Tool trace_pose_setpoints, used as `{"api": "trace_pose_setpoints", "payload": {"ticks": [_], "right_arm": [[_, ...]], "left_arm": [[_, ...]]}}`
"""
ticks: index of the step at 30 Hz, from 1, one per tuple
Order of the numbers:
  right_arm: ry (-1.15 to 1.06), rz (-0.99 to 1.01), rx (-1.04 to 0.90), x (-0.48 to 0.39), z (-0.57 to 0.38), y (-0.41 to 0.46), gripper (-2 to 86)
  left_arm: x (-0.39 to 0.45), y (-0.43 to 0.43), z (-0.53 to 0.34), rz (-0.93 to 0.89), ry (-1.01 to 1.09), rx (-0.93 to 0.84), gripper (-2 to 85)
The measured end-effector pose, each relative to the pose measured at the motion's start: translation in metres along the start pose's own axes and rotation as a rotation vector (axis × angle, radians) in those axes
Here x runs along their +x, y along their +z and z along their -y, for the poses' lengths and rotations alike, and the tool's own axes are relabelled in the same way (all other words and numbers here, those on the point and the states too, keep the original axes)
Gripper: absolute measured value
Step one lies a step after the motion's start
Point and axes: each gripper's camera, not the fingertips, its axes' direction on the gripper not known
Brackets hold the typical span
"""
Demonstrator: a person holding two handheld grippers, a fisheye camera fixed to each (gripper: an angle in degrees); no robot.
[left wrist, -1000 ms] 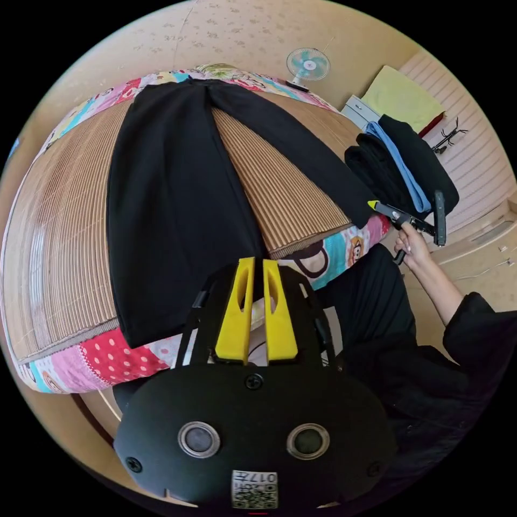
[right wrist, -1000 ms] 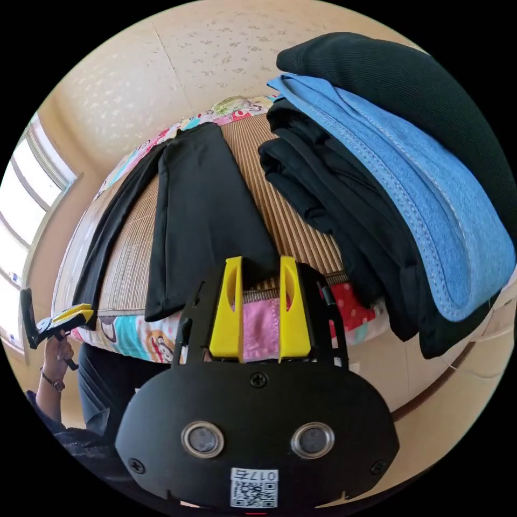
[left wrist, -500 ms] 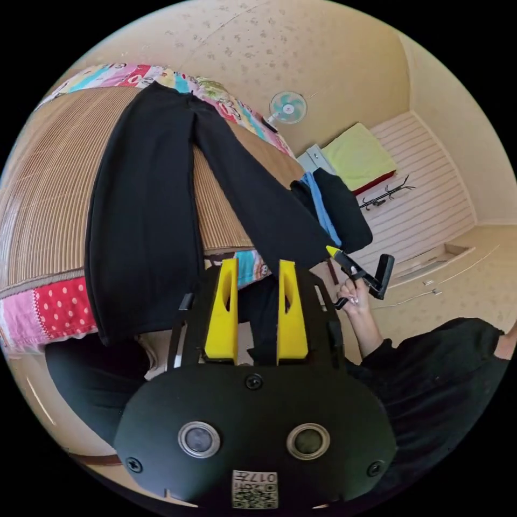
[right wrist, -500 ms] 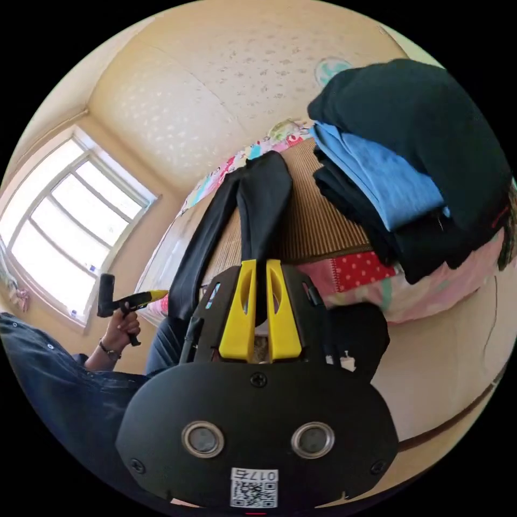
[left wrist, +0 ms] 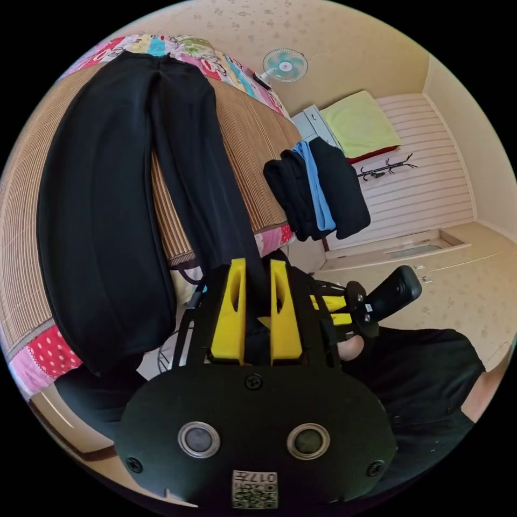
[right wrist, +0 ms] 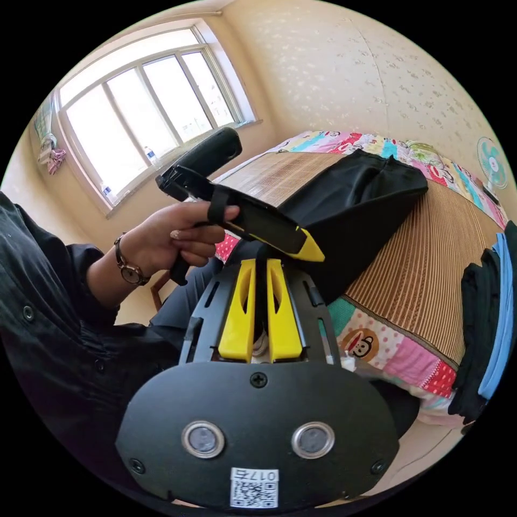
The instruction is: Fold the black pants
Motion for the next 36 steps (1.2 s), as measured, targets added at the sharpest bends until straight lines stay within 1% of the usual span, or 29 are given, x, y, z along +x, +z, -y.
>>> {"api": "trace_pose_setpoints", "payload": {"ticks": [2, 4, 6, 8, 10, 11, 13, 14, 16, 17, 19, 21, 22, 25, 26, 27, 30, 31, 32, 34, 35, 36], "right_arm": [[0.004, 0.08, -0.016, 0.013, -0.009, 0.0, 3.9], [-0.062, 0.259, -0.038, 0.036, -0.019, -0.007, 4.6], [-0.121, 0.361, -0.065, 0.06, -0.021, -0.014, 5.7], [-0.098, 0.344, -0.076, 0.097, -0.013, -0.02, 7.2], [0.015, 0.266, -0.054, 0.167, 0.017, -0.026, 9.0], [0.044, 0.253, -0.035, 0.187, 0.027, -0.027, 9.4], [0.214, 0.18, 0.089, 0.277, 0.074, -0.03, 11.0], [0.252, 0.171, 0.123, 0.301, 0.086, -0.028, 11.4], [0.435, 0.176, 0.195, 0.408, 0.134, -0.002, 13.3], [0.47, 0.185, 0.198, 0.435, 0.146, 0.008, 13.7], [0.611, 0.168, 0.211, 0.537, 0.183, 0.058, 14.8], [0.722, 0.154, 0.221, 0.599, 0.2, 0.095, 15.5], [0.777, 0.181, 0.248, 0.633, 0.207, 0.117, 16.0], [0.836, 0.174, 0.352, 0.681, 0.229, 0.156, 16.1], [0.834, 0.163, 0.356, 0.687, 0.236, 0.164, 15.9], [0.833, 0.105, 0.322, 0.695, 0.252, 0.18, 14.4], [0.763, -0.151, 0.228, 0.694, 0.3, 0.211, 6.3], [0.742, -0.266, 0.204, 0.684, 0.321, 0.22, 4.8], [0.707, -0.329, 0.191, 0.674, 0.334, 0.224, 4.4], [0.444, -0.604, 0.131, 0.605, 0.398, 0.253, 3.1], [0.376, -0.669, 0.136, 0.582, 0.412, 0.261, 2.9], [0.267, -0.776, 0.163, 0.537, 0.436, 0.278, 2.7]], "left_arm": [[-0.005, -0.011, -0.016, 0.003, -0.005, 0.052, 3.6], [-0.012, -0.019, -0.025, -0.002, -0.019, 0.077, 3.0], [-0.022, -0.025, -0.032, 0.001, -0.046, 0.092, 2.6], [-0.034, -0.029, -0.039, -0.013, -0.063, 0.098, 2.4], [-0.041, -0.031, -0.041, -0.032, -0.072, 0.097, 2.1], [-0.043, -0.033, -0.042, -0.038, -0.071, 0.098, 2.0], [-0.044, -0.036, -0.044, -0.036, -0.07, 0.101, 1.9], [-0.044, -0.038, -0.046, -0.037, -0.069, 0.105, 1.9], [-0.044, -0.04, -0.048, -0.045, -0.065, 0.112, 1.8], [-0.044, -0.041, -0.049, -0.051, -0.062, 0.115, 1.7], [-0.046, -0.043, -0.053, -0.059, -0.064, 0.125, 1.7], [-0.05, -0.044, -0.057, -0.077, -0.069, 0.141, 1.6], [-0.054, -0.045, -0.06, -0.095, -0.076, 0.154, 1.6], [-0.068, -0.044, -0.067, -0.151, -0.114, 0.183, 1.5], [-0.074, -0.044, -0.07, -0.173, -0.134, 0.194, 1.5], [-0.077, -0.044, -0.071, -0.184, -0.143, 0.199, 1.5], [-0.084, -0.048, -0.079, -0.222, -0.126, 0.236, 1.4], [-0.085, -0.053, -0.083, -0.224, -0.106, 0.257, 1.4], [-0.085, -0.059, -0.087, -0.228, -0.086, 0.286, 1.3], [-0.083, -0.074, -0.097, -0.254, -0.045, 0.356, 1.1], [-0.082, -0.086, -0.104, -0.262, -0.024, 0.401, 1.1], [-0.082, -0.092, -0.108, -0.261, -0.018, 0.417, 1.0]]}}
